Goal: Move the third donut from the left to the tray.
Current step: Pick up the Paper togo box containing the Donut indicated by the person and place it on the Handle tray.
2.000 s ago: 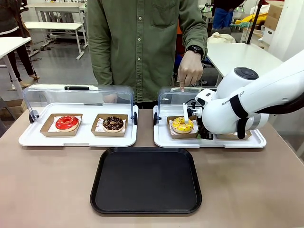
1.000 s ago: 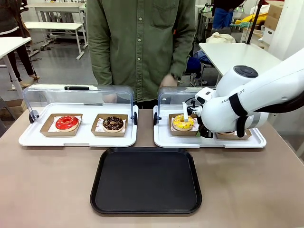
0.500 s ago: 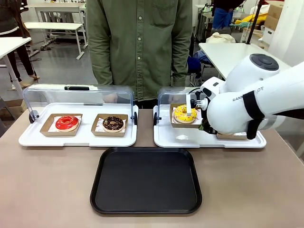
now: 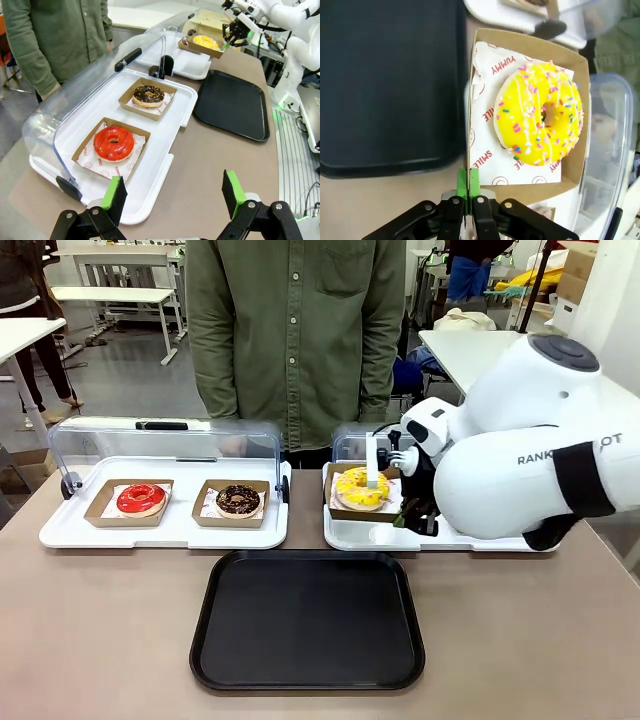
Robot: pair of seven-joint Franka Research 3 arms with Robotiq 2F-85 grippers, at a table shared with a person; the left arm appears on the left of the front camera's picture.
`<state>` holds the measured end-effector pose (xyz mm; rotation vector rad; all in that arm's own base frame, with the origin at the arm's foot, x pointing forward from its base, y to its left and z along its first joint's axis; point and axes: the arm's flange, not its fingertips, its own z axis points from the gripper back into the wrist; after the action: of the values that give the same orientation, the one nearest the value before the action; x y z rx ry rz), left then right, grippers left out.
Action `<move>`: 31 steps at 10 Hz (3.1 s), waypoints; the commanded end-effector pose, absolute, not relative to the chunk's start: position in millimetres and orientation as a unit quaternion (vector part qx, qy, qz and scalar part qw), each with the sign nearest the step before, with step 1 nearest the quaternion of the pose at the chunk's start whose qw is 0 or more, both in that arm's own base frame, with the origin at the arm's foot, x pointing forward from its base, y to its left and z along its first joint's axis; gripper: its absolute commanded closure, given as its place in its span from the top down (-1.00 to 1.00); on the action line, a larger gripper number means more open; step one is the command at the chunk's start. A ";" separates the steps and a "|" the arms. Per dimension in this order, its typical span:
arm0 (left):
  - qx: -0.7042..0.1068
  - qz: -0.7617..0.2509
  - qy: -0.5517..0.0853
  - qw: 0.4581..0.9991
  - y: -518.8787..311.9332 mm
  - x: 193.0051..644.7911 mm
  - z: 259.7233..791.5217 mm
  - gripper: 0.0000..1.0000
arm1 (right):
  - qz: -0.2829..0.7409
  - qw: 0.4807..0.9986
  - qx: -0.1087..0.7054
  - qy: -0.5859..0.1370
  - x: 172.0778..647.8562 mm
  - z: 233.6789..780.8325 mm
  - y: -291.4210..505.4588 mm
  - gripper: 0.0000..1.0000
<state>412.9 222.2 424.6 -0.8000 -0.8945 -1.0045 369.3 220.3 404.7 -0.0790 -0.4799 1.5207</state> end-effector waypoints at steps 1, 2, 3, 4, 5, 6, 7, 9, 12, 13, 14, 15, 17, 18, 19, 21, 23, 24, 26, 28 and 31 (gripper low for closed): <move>-0.361 -0.454 -0.404 0.707 221.0 411.8 425.8 1.00 | 0.678 0.705 -0.016 -0.209 303.6 391.2 204.2 -1.00; -0.361 -0.454 -0.404 0.707 221.0 411.8 425.8 1.00 | 0.685 0.700 -0.011 -0.202 293.2 385.8 209.7 -1.00; -0.361 -0.454 -0.404 0.707 221.0 411.8 425.8 1.00 | 0.689 0.697 -0.002 -0.200 283.5 381.9 215.9 -1.00; -0.361 -0.454 -0.404 0.707 221.0 411.8 425.8 1.00 | 0.693 0.694 0.001 -0.196 271.2 373.7 223.4 -1.00; -0.361 -0.454 -0.404 0.707 221.0 411.8 425.8 1.00 | 0.697 0.693 0.009 -0.185 262.2 364.2 230.1 -1.00; -0.361 -0.454 -0.404 0.707 221.0 411.8 425.8 1.00 | 0.700 0.691 0.013 -0.180 256.7 354.2 234.2 -1.00; -0.361 -0.454 -0.404 0.707 221.0 411.8 425.8 1.00 | 0.696 0.697 0.020 -0.170 251.9 341.1 237.0 -1.00; -0.361 -0.454 -0.404 0.707 221.0 411.8 425.8 1.00 | 0.696 0.698 0.031 -0.165 237.0 324.7 240.2 -1.00; -0.361 -0.454 -0.404 0.707 221.0 411.8 425.8 1.00 | 0.712 0.681 0.035 -0.168 199.0 312.6 249.0 -1.00; -0.361 -0.454 -0.404 0.707 221.0 411.8 425.8 1.00 | 0.712 0.681 0.028 -0.169 188.1 310.3 251.3 -1.00; -0.361 -0.454 -0.404 0.707 221.0 411.8 425.8 1.00 | 0.709 0.687 0.027 -0.159 185.3 304.1 249.6 -1.00; -0.361 -0.454 -0.404 0.707 221.0 411.8 425.8 1.00 | 0.707 0.689 0.029 -0.156 184.3 299.3 248.0 -1.00; -0.361 -0.454 -0.404 0.707 221.0 411.8 425.8 1.00 | 0.705 0.692 0.023 -0.153 183.3 289.7 243.6 -1.00; -0.361 -0.454 -0.404 0.707 221.0 411.8 425.8 1.00 | 0.704 0.694 0.022 -0.152 183.5 286.3 241.3 -1.00; -0.361 -0.454 -0.404 0.707 221.0 411.8 425.8 1.00 | 0.704 0.694 0.019 -0.150 183.0 283.6 240.4 -1.00; -0.361 -0.454 -0.404 0.707 221.0 411.8 425.8 1.00 | 0.702 0.698 0.011 -0.141 183.5 280.6 237.2 -1.00; -0.361 -0.454 -0.404 0.707 221.0 411.8 425.8 1.00 | 0.699 0.703 0.011 -0.129 187.4 278.6 234.6 -1.00; -0.361 -0.454 -0.404 0.707 221.0 411.8 425.8 1.00 | 0.700 0.703 0.013 -0.127 187.9 278.7 234.2 -1.00; -0.361 -0.454 -0.404 0.707 221.0 411.8 425.8 1.00 | 0.701 0.702 0.015 -0.128 190.0 281.6 232.7 0.20; -0.361 -0.454 -0.404 0.707 221.0 411.8 425.8 1.00 | 0.696 0.706 0.020 -0.131 188.9 290.2 228.8 1.00; -0.361 -0.454 -0.404 0.707 221.0 411.8 425.8 1.00 | 0.689 0.709 0.031 -0.146 183.5 317.1 228.0 1.00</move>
<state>412.9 222.2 424.6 -0.8000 -0.8945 -1.0044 279.8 335.4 326.8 0.0498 -0.2989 1.5563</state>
